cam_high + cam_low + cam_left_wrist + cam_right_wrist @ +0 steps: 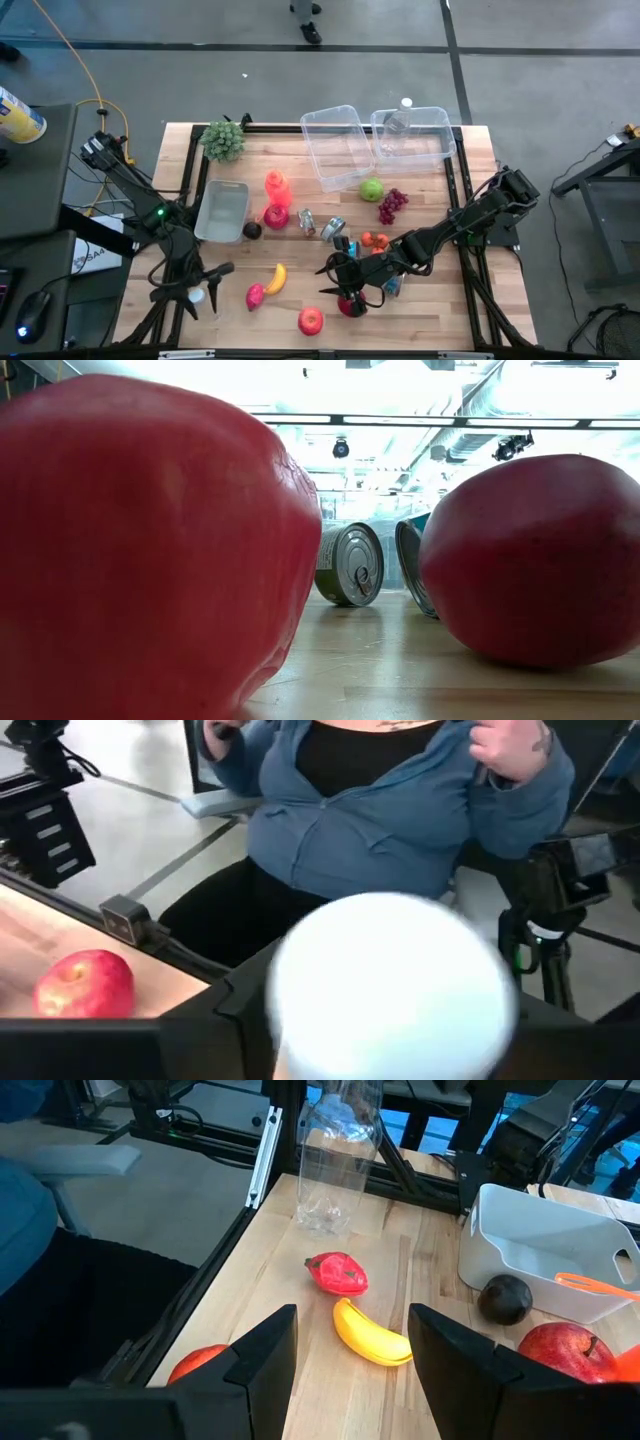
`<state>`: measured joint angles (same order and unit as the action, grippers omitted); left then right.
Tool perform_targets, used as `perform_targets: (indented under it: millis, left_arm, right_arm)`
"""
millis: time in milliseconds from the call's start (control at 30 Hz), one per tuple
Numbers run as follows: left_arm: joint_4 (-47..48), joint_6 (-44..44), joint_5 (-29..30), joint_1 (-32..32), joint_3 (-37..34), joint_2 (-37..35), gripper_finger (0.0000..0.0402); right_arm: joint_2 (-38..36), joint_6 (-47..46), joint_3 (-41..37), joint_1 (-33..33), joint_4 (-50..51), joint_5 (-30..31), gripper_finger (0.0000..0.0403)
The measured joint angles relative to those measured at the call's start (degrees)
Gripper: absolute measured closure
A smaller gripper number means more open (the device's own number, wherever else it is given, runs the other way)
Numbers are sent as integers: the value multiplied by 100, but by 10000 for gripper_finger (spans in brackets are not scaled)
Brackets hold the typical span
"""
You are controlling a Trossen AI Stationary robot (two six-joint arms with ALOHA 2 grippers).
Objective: Pick & Place Food Item
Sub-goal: Put the transparent bottle into the right transparent bin
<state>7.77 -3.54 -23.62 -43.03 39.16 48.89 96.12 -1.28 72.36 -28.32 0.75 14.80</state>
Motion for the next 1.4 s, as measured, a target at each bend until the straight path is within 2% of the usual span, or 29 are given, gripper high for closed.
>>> perform_targets:
  millis: [200,500,633,767,967,1067,1167,1400]
  left_arm:
    - [-31,-117,302,-2,0,8,252]
    - [-36,139,851,-2,0,5,244]
    - [-31,369,1519,38,22,3,246]
    - [25,535,2142,156,97,11,247]
    - [-4,703,2269,318,302,12,247]
    - [5,734,2247,384,368,13,248]
    - [-8,746,2239,481,396,12,248]
    - [6,766,2286,702,556,12,248]
  right_arm:
    - [0,-2,0,-1,1,-2,222]
    - [152,-416,11,22,-83,46,222]
    - [406,-480,5,99,-387,77,222]
    - [559,-502,0,267,-914,538,222]
    - [560,-502,0,434,-1176,563,219]
    - [560,-672,0,471,-1300,419,198]
    - [560,-840,0,578,-1431,139,159]
    - [562,-506,0,636,-1882,173,63]
